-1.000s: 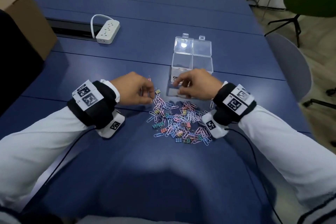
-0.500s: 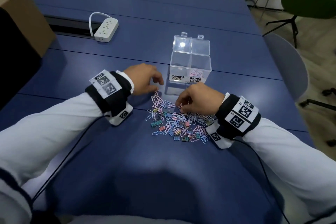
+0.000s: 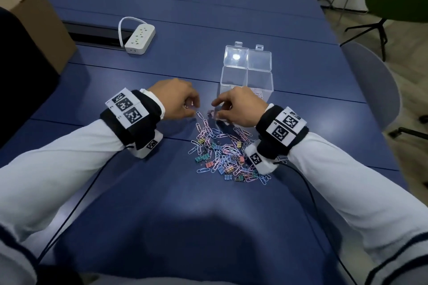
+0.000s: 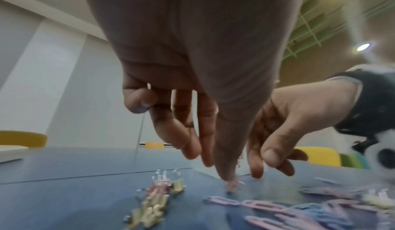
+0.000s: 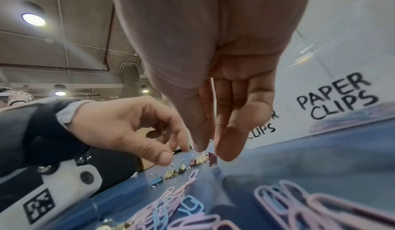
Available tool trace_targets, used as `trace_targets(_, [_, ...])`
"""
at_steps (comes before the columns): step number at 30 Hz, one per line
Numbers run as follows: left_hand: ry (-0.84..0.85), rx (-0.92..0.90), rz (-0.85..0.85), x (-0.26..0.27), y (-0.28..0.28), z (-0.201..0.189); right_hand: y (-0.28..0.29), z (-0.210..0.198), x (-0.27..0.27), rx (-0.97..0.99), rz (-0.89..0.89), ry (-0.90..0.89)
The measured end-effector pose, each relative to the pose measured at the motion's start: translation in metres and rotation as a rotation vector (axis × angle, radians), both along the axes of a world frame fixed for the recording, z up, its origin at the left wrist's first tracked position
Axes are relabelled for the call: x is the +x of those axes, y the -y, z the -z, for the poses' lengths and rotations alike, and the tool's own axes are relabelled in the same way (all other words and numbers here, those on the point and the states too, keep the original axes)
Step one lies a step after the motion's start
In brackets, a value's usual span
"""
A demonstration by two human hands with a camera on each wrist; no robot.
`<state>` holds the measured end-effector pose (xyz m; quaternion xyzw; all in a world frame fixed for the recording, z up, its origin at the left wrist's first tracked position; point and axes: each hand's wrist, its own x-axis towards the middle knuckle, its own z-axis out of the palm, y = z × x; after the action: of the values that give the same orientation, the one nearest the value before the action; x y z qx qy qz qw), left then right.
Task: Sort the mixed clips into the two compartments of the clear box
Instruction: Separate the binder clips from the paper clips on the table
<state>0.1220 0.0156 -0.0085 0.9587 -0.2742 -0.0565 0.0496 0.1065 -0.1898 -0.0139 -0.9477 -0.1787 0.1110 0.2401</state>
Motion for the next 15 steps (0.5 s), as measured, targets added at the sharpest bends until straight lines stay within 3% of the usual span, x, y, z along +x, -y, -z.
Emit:
trace_targets(4, [-0.166,-0.067,0.174,-0.027,0.007,0.0,0.02,-0.011,-0.018,-0.148,-0.132,-0.087])
trace_targets(7, [-0.21,-0.003,0.279,-0.034,0.014,0.007,0.031,-0.013,-0.031,-0.222,-0.172,-0.162])
trace_targets(15, [-0.253,-0.066,0.241,-0.031,0.014,0.018,0.034,-0.004,-0.044,-0.226,-0.155,-0.134])
